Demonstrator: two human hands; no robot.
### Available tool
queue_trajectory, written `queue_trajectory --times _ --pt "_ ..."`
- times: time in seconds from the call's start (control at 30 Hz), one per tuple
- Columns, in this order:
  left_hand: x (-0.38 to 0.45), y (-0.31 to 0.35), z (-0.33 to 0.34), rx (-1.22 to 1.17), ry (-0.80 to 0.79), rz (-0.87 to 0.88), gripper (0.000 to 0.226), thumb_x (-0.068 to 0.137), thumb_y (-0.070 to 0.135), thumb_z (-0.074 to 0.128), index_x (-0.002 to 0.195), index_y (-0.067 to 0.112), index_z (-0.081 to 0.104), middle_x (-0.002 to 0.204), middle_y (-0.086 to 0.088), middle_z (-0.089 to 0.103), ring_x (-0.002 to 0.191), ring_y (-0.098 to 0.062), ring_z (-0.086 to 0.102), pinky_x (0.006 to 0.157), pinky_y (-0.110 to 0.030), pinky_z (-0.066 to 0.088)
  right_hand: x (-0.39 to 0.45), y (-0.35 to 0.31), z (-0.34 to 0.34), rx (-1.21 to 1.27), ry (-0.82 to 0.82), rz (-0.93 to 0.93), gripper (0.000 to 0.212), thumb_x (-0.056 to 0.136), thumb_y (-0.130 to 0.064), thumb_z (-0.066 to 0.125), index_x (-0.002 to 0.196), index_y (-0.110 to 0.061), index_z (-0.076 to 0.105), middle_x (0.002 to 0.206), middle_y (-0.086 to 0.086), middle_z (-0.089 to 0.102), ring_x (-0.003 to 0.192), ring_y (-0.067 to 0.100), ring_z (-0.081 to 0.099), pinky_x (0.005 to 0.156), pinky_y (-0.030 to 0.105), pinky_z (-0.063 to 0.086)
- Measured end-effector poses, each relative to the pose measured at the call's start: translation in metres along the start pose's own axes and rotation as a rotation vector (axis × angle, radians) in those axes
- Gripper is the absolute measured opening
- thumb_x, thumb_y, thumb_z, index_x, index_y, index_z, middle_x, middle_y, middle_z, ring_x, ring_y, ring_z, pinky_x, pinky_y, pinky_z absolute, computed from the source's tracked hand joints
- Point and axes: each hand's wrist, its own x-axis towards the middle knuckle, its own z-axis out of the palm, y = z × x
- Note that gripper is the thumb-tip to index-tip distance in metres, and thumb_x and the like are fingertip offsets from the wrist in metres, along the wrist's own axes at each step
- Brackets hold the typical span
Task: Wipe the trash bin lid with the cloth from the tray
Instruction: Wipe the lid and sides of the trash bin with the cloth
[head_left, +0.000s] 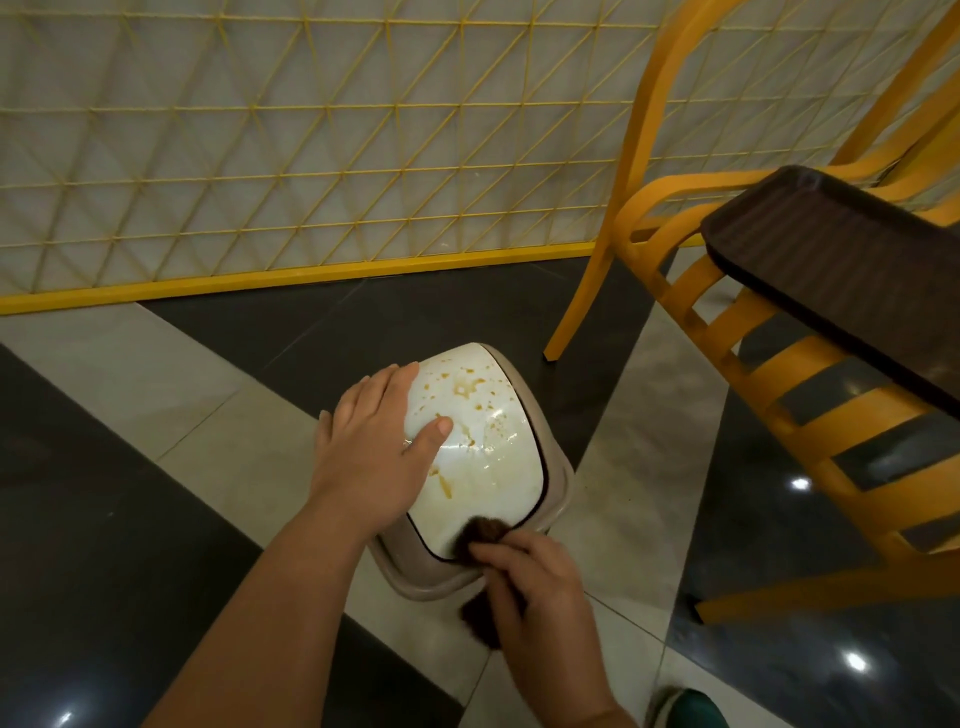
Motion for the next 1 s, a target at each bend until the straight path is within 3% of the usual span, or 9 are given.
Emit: queue_trajectory --times 0.1,0.23,0.33,0.43,0.6,0.73,0.83,1.0 --pt "0.004 -0.004 -0.007 0.050 -0.067 0.018 0.061 0.090 0.058 0.035 0.145 0.042 0.014 0.154 0.015 0.015 0.142 -0.013 0.008 0.116 -0.050 0.001 0.015 0.013 -0.027 0.087 0.187 0.205 0.031 0.085 -0.013 0.065 0.100 -0.041 0.065 0.101 -0.014 0.058 0.095 0.004 0.057 0.083 0.021 0.048" --pt "0.008 0.000 -0.017 0.176 -0.116 -0.004 0.058 0.091 0.055 0.034 0.143 0.045 0.011 0.155 0.019 0.012 0.144 -0.010 -0.002 0.113 -0.050 -0.010 0.017 0.011 -0.038 0.073 0.181 0.207 0.047 0.083 -0.007 0.068 0.114 -0.040 0.057 0.107 -0.018 0.055 0.102 0.000 0.053 0.087 0.014 0.043" --pt "0.007 0.015 -0.011 0.147 -0.058 -0.089 0.055 0.091 0.045 0.033 0.143 0.043 0.014 0.155 0.017 0.014 0.144 -0.010 0.003 0.113 -0.051 -0.005 0.009 0.014 -0.020 0.060 0.124 0.182 0.054 0.081 -0.006 0.071 0.121 -0.038 0.055 0.111 -0.019 0.055 0.105 0.002 0.054 0.091 0.011 0.042" --pt "-0.003 0.028 0.010 0.049 0.121 -0.155 0.049 0.093 0.051 0.023 0.140 0.038 0.025 0.152 0.012 0.026 0.143 -0.015 0.013 0.110 -0.055 0.009 0.007 0.017 -0.011 0.044 0.117 0.168 0.056 0.080 -0.003 0.072 0.119 -0.039 0.054 0.109 -0.013 0.057 0.103 0.005 0.055 0.091 0.015 0.043" --pt "-0.003 0.016 0.017 0.080 0.251 -0.037 0.048 0.092 0.057 0.028 0.132 0.033 0.039 0.138 0.007 0.046 0.133 -0.021 0.033 0.100 -0.049 0.033 0.011 0.020 -0.017 0.034 0.149 0.090 0.048 0.081 -0.007 0.071 0.116 -0.038 0.059 0.108 -0.015 0.055 0.102 0.002 0.054 0.090 0.014 0.046" --pt "0.003 0.002 0.010 0.110 0.220 0.053 0.046 0.092 0.058 0.029 0.130 0.035 0.042 0.135 0.010 0.048 0.131 -0.018 0.035 0.098 -0.045 0.035 0.011 0.019 -0.017 -0.054 0.113 -0.121 0.023 0.092 -0.025 0.058 0.112 -0.023 0.069 0.113 -0.008 0.056 0.103 0.009 0.055 0.088 0.025 0.050" --pt "0.001 0.005 0.012 0.105 0.226 0.044 0.045 0.093 0.054 0.025 0.131 0.034 0.041 0.137 0.009 0.047 0.133 -0.018 0.033 0.101 -0.045 0.035 0.016 0.016 -0.014 -0.160 -0.009 -0.230 0.042 0.100 -0.040 0.035 0.108 -0.020 0.072 0.111 0.002 0.063 0.106 0.013 0.054 0.090 0.025 0.047" --pt "-0.001 0.003 0.014 0.082 0.247 0.043 0.046 0.095 0.048 0.018 0.132 0.034 0.042 0.138 0.009 0.047 0.133 -0.017 0.033 0.102 -0.045 0.036 0.072 -0.001 -0.020 -0.223 0.032 -0.307 0.034 0.092 -0.028 0.046 0.110 -0.013 0.071 0.112 0.007 0.064 0.103 0.019 0.054 0.089 0.019 0.042"
